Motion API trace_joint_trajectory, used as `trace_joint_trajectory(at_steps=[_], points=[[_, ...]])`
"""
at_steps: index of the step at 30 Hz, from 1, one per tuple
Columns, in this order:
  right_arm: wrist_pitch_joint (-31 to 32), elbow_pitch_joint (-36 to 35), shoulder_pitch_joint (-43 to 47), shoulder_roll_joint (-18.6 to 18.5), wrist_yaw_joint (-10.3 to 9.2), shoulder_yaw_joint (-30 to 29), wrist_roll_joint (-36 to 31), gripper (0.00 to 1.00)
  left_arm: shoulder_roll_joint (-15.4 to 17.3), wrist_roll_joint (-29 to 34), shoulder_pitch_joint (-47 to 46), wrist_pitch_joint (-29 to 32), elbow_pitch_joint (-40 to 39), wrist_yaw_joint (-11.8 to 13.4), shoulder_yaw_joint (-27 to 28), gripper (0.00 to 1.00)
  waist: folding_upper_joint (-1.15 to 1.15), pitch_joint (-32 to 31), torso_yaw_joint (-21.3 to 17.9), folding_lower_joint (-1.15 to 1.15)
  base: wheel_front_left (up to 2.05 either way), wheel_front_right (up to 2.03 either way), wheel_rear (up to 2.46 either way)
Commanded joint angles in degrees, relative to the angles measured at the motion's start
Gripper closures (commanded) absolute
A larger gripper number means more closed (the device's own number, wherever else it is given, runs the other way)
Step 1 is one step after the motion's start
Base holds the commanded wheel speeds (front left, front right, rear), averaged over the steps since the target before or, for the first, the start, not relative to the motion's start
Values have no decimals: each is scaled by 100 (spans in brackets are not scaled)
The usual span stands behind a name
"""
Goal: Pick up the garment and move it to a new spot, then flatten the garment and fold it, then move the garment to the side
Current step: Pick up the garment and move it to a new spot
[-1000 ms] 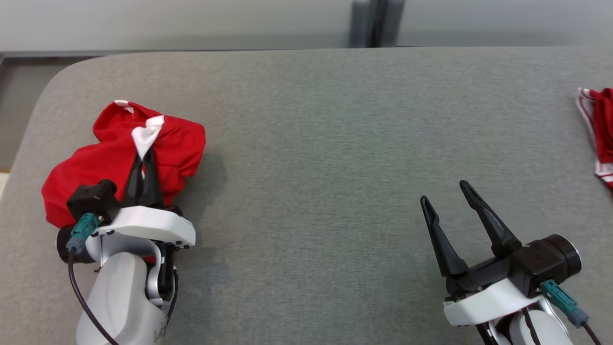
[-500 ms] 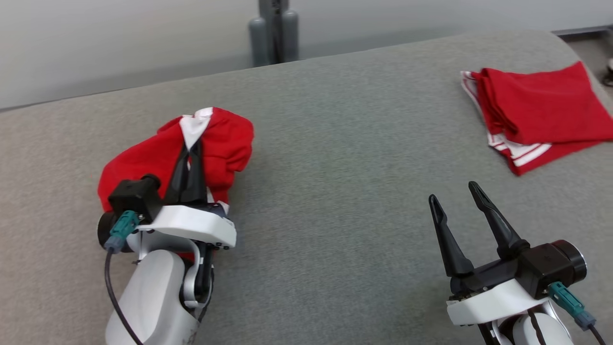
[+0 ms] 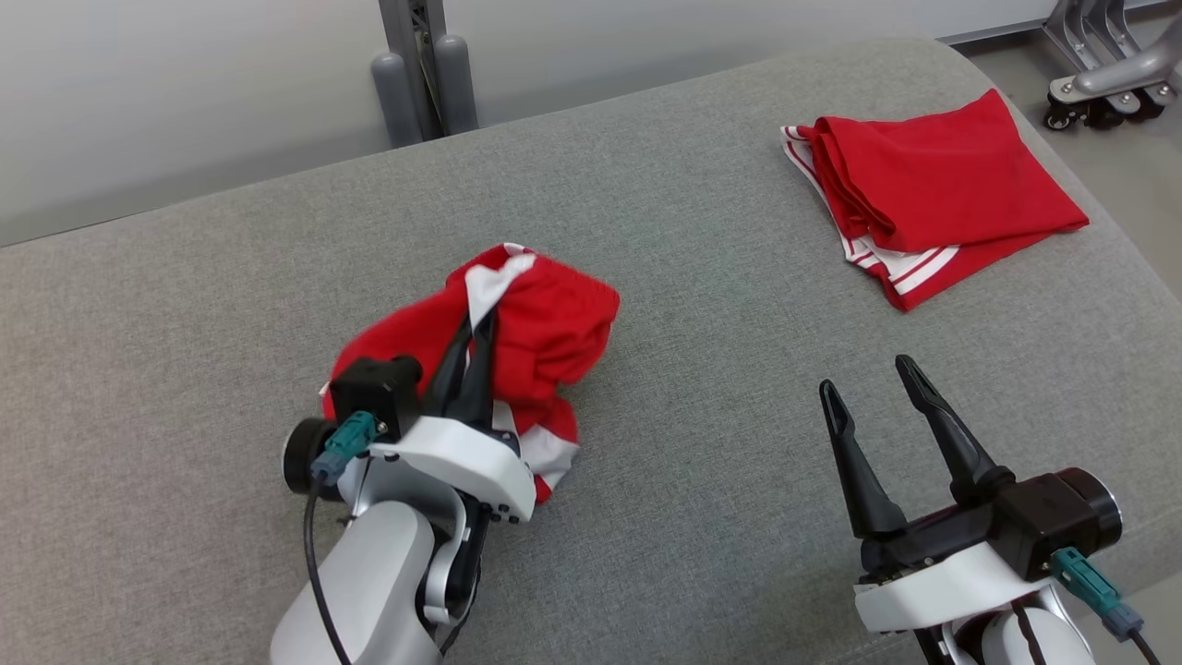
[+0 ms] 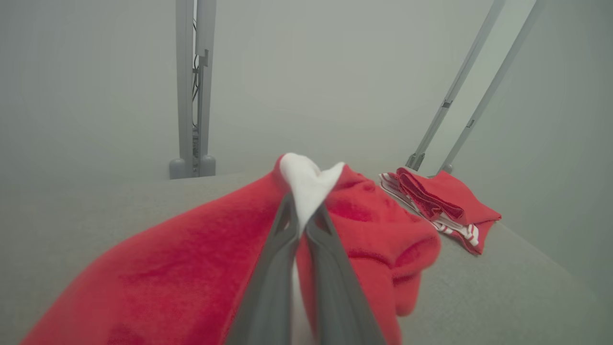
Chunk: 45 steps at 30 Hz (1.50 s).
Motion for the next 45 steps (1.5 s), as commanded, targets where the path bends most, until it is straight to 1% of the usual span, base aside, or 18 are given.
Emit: trace_joint_trajectory(at_steps=[1,3,4,5,6,8,10,14,16,19,20,25,29,37,41,45], points=[[-10,-36,34,1,-2,-13,14,0,36,-109,18,63,178,-23,-104,100,0,25,0,0,0,0,0],[-10,-35,19,4,-2,-26,16,0,30,-199,68,137,370,-47,-270,100,0,41,19,0,0,0,0],[-10,-32,11,4,-2,-34,15,0,33,-250,82,172,438,-50,-352,89,0,46,34,0,0,0,0],[-10,-29,2,5,-2,-35,12,0,35,-304,88,194,497,-45,-428,62,0,50,50,0,0,0,0],[-10,-24,-8,5,-2,-38,7,0,35,-370,110,244,551,-51,-504,0,0,52,69,0,0,0,0],[-10,-16,-11,6,-2,-30,0,0,32,-519,113,262,594,-83,-659,0,0,36,119,0,0,0,0],[-10,-13,-3,6,-2,-21,-9,0,33,-592,91,204,567,-51,-772,0,0,14,173,0,0,0,0],[-10,-11,44,5,-2,-43,-31,0,33,-675,127,-16,315,-1,-802,0,0,-66,328,0,0,0,0],[-10,-6,68,5,-2,-44,-37,0,61,-632,190,-110,123,33,-740,0,0,-121,430,0,0,0,0],[-10,-6,82,-3,-2,-46,-34,0,188,-524,348,-202,-242,126,-603,0,0,-204,612,0,0,0,0],[-10,-6,82,-3,-2,-46,-34,0,188,-524,348,-202,-242,126,-603,0,0,-204,612,0,0,0,0],[-10,45,169,-33,-2,-18,-15,0,385,-292,689,-256,-877,351,-304,0,0,-344,985,0,0,0,0],[-10,65,217,-41,-2,-3,-12,0,494,-41,1025,-262,-1320,444,0,0,0,-461,1273,0,0,0,0],[-9,95,377,-49,-2,-79,57,0,476,439,1845,-261,-1798,250,489,0,0,-713,1736,0,0,0,0],[-9,119,495,-44,-2,-137,73,0,396,568,2230,-261,-1856,184,719,0,0,-868,1883,0,0,0,0],[-9,91,596,-35,-2,-190,93,0,316,772,2516,-261,-1899,74,802,0,0,-955,1995,0,0,0,0]])
